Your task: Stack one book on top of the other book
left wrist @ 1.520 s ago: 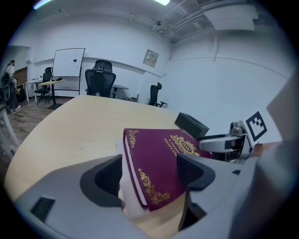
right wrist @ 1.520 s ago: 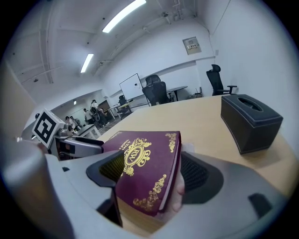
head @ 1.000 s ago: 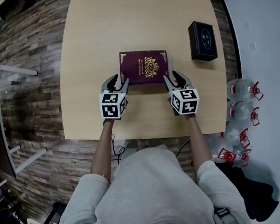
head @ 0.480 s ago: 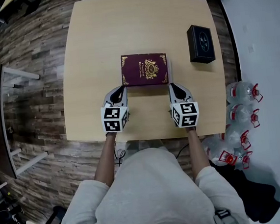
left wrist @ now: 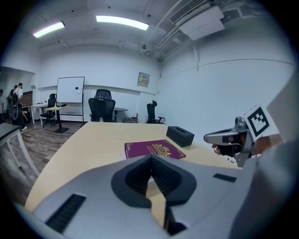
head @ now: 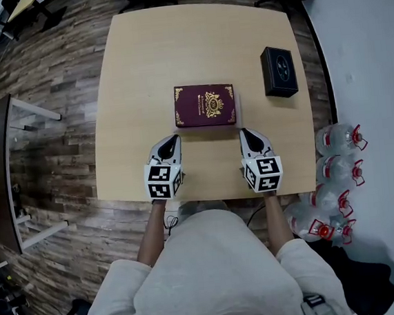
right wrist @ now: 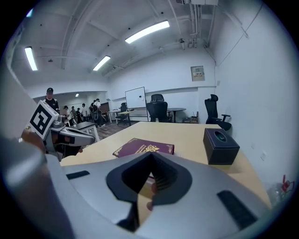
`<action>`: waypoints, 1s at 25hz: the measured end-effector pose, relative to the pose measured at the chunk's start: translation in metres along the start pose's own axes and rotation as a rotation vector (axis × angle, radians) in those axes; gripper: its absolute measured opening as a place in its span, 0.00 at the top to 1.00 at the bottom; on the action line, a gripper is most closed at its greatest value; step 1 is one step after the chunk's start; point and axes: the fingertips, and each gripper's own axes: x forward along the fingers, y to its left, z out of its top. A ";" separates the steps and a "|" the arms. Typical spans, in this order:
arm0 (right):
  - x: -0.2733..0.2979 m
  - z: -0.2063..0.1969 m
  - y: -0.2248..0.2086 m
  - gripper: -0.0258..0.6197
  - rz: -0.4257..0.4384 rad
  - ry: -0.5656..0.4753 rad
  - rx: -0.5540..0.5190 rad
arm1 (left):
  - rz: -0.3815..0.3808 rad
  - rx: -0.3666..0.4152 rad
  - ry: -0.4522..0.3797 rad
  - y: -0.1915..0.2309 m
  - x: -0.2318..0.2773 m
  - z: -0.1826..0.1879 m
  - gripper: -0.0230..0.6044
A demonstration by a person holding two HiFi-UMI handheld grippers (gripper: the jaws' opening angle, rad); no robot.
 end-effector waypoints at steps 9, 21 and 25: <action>-0.028 0.020 0.014 0.95 0.001 -0.058 -0.037 | 0.008 0.030 -0.040 0.003 -0.027 0.019 0.95; -0.045 0.040 0.023 0.96 -0.012 -0.128 -0.067 | 0.003 0.056 -0.087 0.003 -0.046 0.038 0.95; -0.046 0.041 0.024 0.96 -0.012 -0.131 -0.071 | 0.004 0.057 -0.094 0.004 -0.048 0.039 0.95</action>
